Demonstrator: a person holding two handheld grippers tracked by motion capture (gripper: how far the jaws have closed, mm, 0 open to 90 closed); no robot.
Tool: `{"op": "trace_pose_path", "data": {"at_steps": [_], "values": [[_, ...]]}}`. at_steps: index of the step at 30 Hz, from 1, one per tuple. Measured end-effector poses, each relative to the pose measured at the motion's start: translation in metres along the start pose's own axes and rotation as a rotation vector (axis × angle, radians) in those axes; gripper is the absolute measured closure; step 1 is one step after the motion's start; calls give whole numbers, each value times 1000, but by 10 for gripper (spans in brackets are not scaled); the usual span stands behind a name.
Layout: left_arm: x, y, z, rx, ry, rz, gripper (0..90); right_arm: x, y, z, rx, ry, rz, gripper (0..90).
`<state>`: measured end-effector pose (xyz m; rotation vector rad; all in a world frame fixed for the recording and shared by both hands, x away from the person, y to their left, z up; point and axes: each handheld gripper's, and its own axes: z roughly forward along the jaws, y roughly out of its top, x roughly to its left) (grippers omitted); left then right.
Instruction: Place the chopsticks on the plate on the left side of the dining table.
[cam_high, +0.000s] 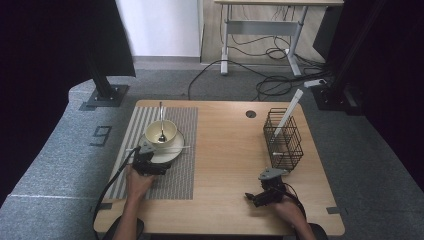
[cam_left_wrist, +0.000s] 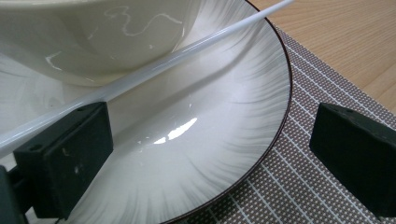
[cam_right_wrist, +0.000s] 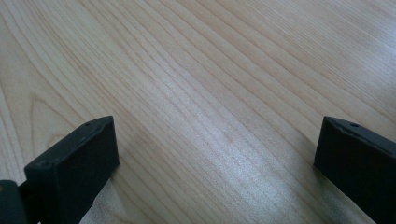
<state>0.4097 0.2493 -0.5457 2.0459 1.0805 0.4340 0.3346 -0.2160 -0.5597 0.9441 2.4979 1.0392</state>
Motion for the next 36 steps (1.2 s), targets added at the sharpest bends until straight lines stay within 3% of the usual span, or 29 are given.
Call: {"op": "trace_pose_path", "data": {"at_steps": [20, 36], "values": [[0, 1, 0, -8, -2, 4, 0, 0, 0, 0, 0, 0, 0, 0], [-20, 7, -7, -21, -56, 61, 0, 0, -1, -1, -1, 3, 0, 0]]}}
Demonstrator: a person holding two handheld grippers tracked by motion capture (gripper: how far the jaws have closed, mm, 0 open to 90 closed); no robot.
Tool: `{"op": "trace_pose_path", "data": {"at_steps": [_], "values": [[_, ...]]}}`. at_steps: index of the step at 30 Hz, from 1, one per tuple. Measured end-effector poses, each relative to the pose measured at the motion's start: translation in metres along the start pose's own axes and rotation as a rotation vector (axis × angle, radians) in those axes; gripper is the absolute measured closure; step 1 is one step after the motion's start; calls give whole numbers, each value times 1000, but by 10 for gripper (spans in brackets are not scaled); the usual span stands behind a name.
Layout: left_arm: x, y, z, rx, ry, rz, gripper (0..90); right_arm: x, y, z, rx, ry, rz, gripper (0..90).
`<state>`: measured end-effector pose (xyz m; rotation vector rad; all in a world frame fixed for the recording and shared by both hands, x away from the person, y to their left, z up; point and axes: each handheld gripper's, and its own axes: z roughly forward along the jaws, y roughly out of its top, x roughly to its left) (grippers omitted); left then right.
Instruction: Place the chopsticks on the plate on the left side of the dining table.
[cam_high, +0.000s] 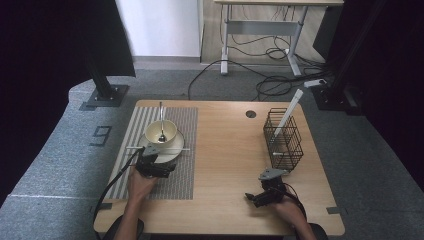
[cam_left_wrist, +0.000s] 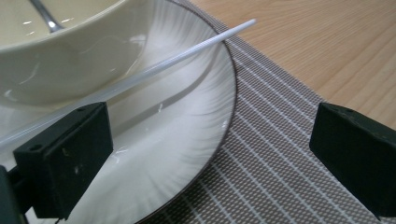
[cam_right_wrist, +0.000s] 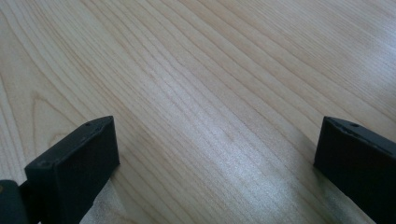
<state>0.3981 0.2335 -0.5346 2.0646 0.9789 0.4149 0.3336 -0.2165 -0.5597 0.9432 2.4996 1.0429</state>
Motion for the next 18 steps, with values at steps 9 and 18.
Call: {"op": "trace_pose_path", "data": {"at_steps": [9, 18], "values": [[-7, 6, -3, -16, -50, 7, 0, 0, -2, -2, 1, 0, -4, 0], [-19, 15, 0, -8, -69, 42, 0, 0, -4, -4, 0, -3, -3, 0]]}}
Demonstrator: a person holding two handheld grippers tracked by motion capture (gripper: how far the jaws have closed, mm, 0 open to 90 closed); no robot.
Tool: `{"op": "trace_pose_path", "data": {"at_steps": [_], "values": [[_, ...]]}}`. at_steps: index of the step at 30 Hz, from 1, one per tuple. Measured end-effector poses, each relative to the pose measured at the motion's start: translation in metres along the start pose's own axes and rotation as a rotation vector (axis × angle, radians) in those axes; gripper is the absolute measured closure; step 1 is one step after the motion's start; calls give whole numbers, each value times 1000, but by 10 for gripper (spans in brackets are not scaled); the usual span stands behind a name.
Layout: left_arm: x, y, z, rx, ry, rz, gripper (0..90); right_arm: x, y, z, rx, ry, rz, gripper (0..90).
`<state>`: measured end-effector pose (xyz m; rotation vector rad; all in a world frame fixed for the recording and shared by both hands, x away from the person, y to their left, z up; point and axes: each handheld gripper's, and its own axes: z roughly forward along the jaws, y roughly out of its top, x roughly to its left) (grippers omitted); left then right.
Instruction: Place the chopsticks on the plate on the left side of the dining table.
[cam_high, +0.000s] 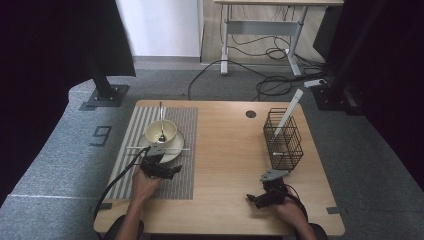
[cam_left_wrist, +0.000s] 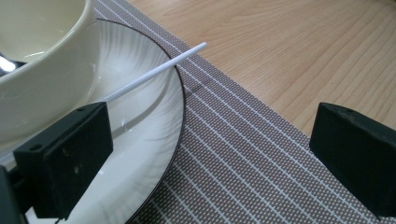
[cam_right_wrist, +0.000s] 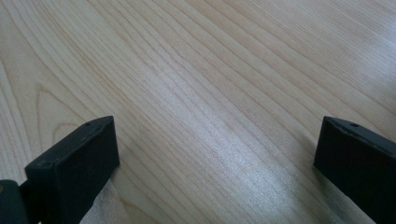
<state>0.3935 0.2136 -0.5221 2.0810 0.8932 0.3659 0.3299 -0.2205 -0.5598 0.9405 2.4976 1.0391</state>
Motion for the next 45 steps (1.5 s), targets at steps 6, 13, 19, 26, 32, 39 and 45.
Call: {"op": "trace_pose_path", "data": {"at_steps": [6, 13, 19, 26, 32, 39, 45], "values": [[-6, 6, 0, -18, -23, -5, 0, 0, -3, -3, 0, -6, 7, 0], [-8, 12, -2, -28, -51, -24, 0, 1, -7, -7, 0, -11, 14, 0], [-15, 18, -1, -38, -67, 2, 0, 1, -8, -8, 0, -11, 17, 0], [-23, 31, -2, -54, -86, 17, 0, 2, -11, -12, 0, -15, 22, 0], [-30, 43, 3, -50, -102, 32, 0, 2, -16, -16, -1, -20, 26, 0], [-40, 59, 10, -51, -125, 50, 0, 3, -20, -21, 0, -23, 29, 0], [-51, 73, 19, -44, -150, 71, 0, 5, -24, -24, 0, -25, 32, 0]]}}
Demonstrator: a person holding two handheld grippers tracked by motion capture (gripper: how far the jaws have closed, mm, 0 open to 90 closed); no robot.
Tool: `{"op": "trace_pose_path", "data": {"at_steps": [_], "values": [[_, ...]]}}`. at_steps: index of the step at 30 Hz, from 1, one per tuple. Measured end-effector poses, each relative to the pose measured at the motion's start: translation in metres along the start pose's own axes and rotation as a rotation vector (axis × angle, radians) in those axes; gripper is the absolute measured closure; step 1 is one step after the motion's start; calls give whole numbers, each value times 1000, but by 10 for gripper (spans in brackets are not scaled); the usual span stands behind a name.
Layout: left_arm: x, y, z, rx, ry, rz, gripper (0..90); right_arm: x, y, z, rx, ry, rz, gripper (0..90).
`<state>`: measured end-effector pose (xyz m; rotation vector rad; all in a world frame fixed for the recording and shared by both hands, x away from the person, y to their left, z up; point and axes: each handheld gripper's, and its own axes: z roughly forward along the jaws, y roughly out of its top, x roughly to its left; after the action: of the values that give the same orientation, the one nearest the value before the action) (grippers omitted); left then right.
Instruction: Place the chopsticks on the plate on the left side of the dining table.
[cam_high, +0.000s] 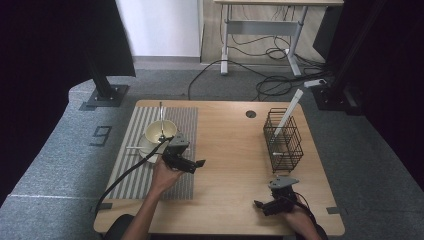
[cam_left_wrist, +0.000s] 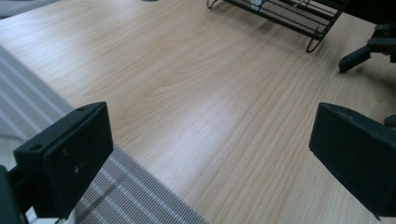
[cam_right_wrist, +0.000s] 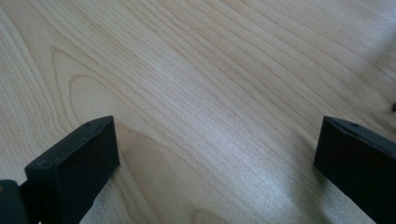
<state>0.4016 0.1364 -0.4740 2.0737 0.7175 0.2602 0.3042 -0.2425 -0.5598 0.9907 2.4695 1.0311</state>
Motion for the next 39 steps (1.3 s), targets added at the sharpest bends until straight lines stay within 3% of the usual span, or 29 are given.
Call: {"op": "trace_pose_path", "data": {"at_steps": [14, 27, 34, 39], "values": [[-22, 36, 28, 9, -55, 38, 0, 0, 0, 0, 0, 0, -1, 0], [-44, 63, 51, 0, -126, 37, 0, 0, 0, 0, -1, 0, -1, 0], [-60, 78, 63, 6, -159, 70, 3, 0, 0, 0, -2, -1, -5, 0], [-75, 90, 72, 21, -179, 117, 10, 0, 0, 1, -5, -1, -3, 0]]}}
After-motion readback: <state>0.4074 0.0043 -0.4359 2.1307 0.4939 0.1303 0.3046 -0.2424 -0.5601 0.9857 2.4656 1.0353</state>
